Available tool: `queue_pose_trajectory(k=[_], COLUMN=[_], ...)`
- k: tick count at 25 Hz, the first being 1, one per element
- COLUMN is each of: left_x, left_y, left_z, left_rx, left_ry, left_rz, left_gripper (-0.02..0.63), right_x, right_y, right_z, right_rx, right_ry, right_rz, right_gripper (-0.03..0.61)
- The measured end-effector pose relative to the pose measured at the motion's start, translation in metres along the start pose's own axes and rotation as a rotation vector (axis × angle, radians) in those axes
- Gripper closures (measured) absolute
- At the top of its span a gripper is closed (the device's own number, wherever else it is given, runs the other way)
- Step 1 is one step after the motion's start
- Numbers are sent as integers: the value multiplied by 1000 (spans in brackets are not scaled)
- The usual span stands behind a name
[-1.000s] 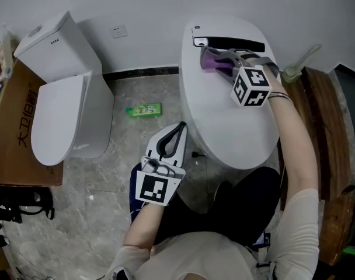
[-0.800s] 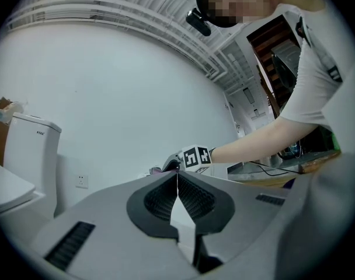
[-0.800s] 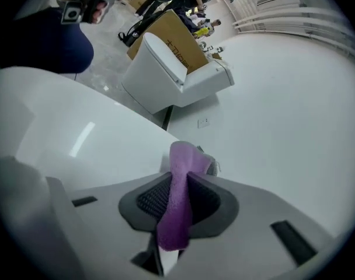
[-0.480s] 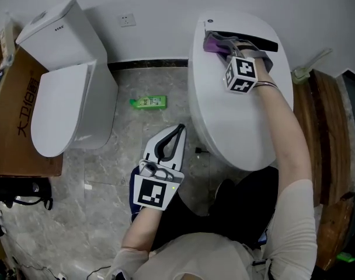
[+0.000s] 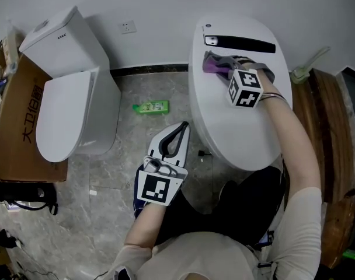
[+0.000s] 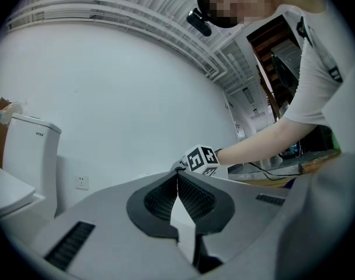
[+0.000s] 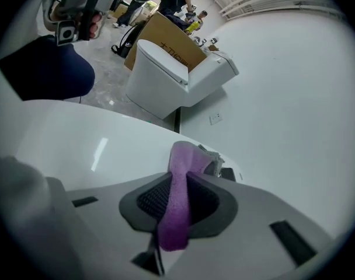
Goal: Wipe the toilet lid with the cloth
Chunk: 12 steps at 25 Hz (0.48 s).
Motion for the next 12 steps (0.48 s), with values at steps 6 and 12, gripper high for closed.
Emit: queue_pose_trajectory(k=[6,12], left_x=[-4,-6], left_y=[-3,-5], left_z=[-3,-13], left_rx=[6,2], left_ry=[-17,-36], left_rz=[11,38], left_gripper=[598,598], right_x=[18,36], right_y=[31,61], right_z=[-12,-25], right_rx=[-9,-33], right_ry=[-4,-11], right_rz=[-82,-155], right_gripper=[500,500])
Point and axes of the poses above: the fingertips, and each gripper's own axes: x backward along the fingers, y to its left, z out of its underside, the point moved 3 cm from there along x, backward along the fingers, and after that the axes turned 5 degrees about -y, right-handed, at the moved point
